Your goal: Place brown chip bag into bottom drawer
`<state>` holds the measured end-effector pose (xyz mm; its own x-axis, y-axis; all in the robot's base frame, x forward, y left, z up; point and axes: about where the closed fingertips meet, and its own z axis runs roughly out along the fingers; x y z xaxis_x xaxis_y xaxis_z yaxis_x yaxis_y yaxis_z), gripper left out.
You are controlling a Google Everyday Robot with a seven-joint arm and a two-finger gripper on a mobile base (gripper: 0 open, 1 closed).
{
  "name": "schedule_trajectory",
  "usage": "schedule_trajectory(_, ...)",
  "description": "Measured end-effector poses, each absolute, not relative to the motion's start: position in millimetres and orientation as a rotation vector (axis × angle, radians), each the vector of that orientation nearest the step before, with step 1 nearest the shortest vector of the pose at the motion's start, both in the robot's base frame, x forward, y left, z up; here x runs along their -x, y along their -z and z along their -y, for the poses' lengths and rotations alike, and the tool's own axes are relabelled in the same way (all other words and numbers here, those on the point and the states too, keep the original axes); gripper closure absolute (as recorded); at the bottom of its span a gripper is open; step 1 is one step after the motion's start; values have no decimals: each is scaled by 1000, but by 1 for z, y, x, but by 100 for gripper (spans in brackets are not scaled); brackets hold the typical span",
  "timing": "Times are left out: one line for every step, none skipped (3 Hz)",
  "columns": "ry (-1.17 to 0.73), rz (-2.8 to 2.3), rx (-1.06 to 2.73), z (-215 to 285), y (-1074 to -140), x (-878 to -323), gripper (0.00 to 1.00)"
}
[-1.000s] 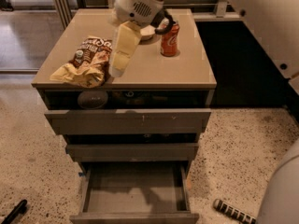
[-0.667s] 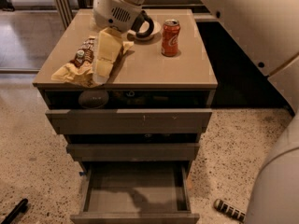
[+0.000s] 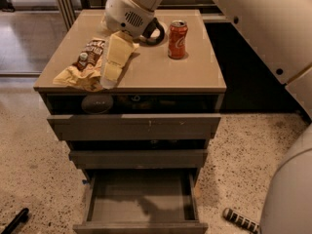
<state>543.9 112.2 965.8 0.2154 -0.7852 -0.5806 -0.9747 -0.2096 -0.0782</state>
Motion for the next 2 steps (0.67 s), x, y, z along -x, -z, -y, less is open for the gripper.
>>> schedule_trajectory(-824, -1568, 1973, -112, -954, -542, 0)
schedule_trajectory(-823, -1568, 1974, -112, -954, -542, 0)
